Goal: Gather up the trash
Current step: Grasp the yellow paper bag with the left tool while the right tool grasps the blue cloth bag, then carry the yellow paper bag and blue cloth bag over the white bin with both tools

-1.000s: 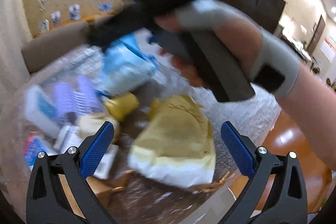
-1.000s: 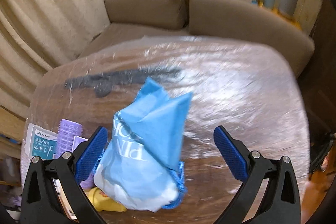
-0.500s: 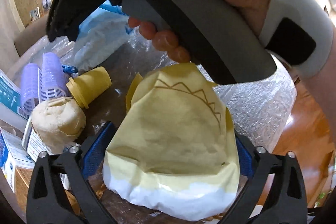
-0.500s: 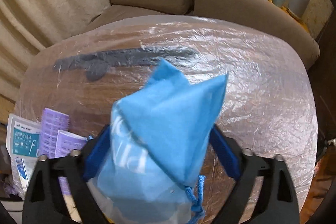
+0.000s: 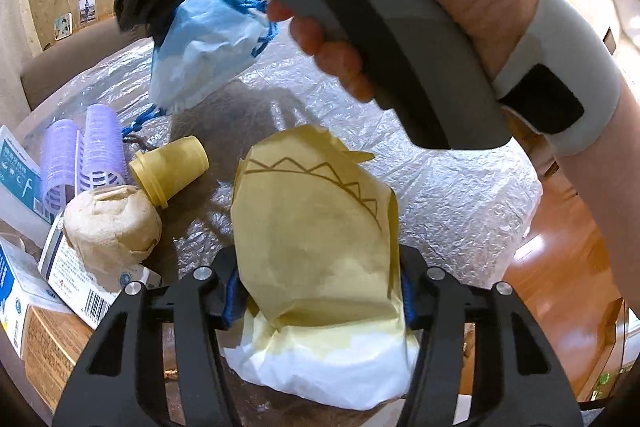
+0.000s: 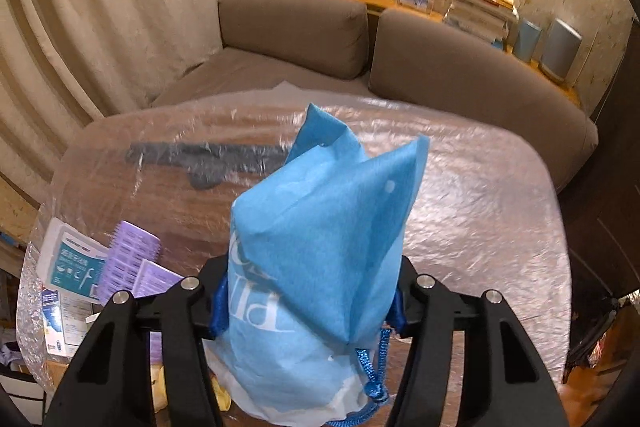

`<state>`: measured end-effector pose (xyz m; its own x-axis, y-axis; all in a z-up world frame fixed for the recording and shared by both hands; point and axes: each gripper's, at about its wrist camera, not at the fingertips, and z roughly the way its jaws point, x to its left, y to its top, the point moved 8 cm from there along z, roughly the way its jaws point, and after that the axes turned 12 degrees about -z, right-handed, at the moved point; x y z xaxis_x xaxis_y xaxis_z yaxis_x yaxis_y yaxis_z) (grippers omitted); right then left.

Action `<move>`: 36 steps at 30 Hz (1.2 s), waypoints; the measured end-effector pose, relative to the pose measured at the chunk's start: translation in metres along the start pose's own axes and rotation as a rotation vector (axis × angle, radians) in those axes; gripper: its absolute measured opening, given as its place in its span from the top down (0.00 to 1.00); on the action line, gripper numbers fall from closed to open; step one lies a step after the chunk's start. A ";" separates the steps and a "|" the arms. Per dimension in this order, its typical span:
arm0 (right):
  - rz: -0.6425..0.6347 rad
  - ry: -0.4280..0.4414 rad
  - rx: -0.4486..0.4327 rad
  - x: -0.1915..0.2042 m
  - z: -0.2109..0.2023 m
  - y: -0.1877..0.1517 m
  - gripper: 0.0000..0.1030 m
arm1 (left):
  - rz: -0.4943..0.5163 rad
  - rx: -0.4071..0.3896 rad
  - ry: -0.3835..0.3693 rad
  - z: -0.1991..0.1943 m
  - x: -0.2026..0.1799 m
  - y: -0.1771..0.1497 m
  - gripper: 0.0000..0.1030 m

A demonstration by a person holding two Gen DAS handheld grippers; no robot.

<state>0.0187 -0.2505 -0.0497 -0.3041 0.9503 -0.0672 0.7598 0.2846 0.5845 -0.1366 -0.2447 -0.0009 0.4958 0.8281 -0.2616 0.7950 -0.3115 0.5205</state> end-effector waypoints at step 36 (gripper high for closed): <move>0.163 0.048 -0.252 -0.040 -0.109 -0.020 0.48 | -0.181 -0.131 -0.050 -0.069 0.024 0.002 0.45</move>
<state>-0.0473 -0.3083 0.0294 -0.2214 0.9720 0.0790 0.6363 0.0826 0.7670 -0.1471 -0.1927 0.0502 0.3688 0.8398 -0.3984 0.8219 -0.0945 0.5617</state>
